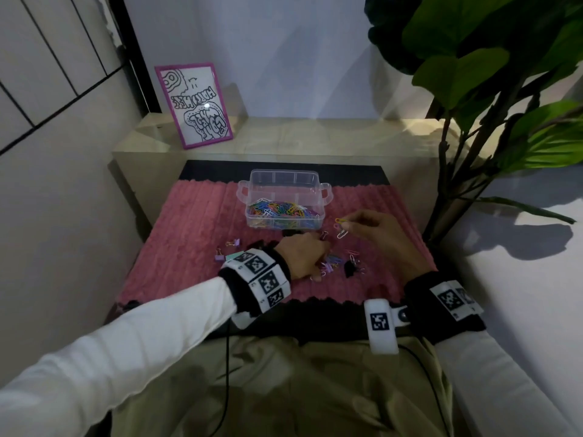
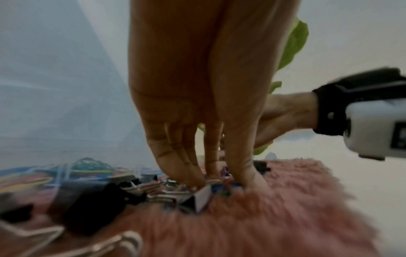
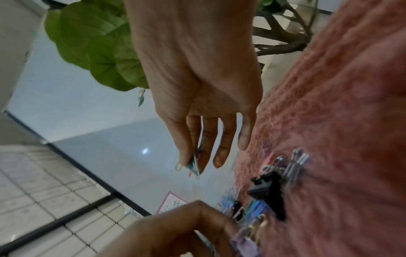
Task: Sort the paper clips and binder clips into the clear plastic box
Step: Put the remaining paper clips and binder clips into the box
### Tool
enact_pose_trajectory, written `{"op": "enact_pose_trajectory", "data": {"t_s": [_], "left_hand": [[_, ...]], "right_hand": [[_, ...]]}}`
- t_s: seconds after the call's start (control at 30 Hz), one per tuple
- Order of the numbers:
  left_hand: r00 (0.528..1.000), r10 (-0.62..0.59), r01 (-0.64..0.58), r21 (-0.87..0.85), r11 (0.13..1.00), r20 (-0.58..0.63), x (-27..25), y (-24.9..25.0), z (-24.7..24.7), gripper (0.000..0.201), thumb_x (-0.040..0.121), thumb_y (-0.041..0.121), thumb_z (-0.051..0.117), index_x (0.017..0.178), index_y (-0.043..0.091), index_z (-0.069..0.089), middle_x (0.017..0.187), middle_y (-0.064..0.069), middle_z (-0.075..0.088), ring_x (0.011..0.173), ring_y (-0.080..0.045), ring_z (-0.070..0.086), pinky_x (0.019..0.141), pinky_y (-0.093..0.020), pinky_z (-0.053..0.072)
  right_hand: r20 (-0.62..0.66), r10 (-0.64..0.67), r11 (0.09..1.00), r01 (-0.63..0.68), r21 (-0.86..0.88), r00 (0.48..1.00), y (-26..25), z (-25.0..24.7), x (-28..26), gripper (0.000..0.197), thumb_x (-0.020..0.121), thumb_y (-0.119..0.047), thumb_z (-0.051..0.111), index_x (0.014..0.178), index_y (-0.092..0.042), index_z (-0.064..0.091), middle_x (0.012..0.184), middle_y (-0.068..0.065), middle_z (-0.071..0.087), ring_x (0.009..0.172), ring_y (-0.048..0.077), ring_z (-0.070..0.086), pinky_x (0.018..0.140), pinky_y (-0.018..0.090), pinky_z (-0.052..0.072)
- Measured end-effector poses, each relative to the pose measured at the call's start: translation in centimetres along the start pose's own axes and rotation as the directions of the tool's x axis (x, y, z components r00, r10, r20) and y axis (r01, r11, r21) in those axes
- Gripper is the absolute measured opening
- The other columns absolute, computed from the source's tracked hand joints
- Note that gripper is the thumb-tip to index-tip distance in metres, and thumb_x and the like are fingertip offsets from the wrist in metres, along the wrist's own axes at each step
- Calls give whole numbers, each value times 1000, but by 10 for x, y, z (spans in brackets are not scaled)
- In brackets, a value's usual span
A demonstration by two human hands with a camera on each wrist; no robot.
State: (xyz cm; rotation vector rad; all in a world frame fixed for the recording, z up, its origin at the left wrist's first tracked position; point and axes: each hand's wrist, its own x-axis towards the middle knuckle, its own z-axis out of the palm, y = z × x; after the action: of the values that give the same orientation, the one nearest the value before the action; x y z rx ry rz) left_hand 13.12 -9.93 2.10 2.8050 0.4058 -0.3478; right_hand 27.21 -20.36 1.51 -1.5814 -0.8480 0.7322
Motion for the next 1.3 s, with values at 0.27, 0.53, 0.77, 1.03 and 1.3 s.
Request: {"op": "enact_pose_trajectory", "data": {"t_s": [0.27,0.53,0.77,1.03,1.3], "left_hand": [[999,0,-19,-401,916,-48,3,-38,-15,19,78,16,68,96,8,68,92,-8,70,77,-5,64,74,-17,50],[998,-58,3,-805,593,-39,-14,-54,-25,6,80,2,63,86,3,64,77,-7,65,61,-1,65,60,-11,53],[979,-160,10,-748,663,-129,-26,-79,-47,7,82,7,62,88,7,65,79,-7,68,67,-12,66,67,-23,55],[921,-306,109,-597,795,-240,-17,-108,-79,14,80,8,66,93,2,66,75,-8,66,57,-4,64,61,-12,54],[927,-273,143,-433,890,-257,-7,-108,-77,17,81,7,64,97,2,67,91,-14,70,54,3,62,55,-4,49]], "right_hand": [[-47,-5,997,8,81,999,-4,-6,-3,19,82,-7,65,96,5,64,100,20,68,89,18,64,81,21,52],[123,-10,972,39,-233,992,2,2,0,10,79,-1,67,88,1,69,69,6,65,53,-1,59,53,11,48],[134,-120,957,151,-249,984,-27,13,21,7,82,-8,65,88,-5,68,68,-4,66,52,-4,60,56,11,50],[193,-206,814,277,-511,959,-42,47,57,22,89,1,53,107,3,65,104,20,69,87,19,67,72,9,48],[293,-257,699,387,-601,921,-24,22,34,15,84,6,58,92,3,70,89,18,71,64,2,56,62,0,43]]}}
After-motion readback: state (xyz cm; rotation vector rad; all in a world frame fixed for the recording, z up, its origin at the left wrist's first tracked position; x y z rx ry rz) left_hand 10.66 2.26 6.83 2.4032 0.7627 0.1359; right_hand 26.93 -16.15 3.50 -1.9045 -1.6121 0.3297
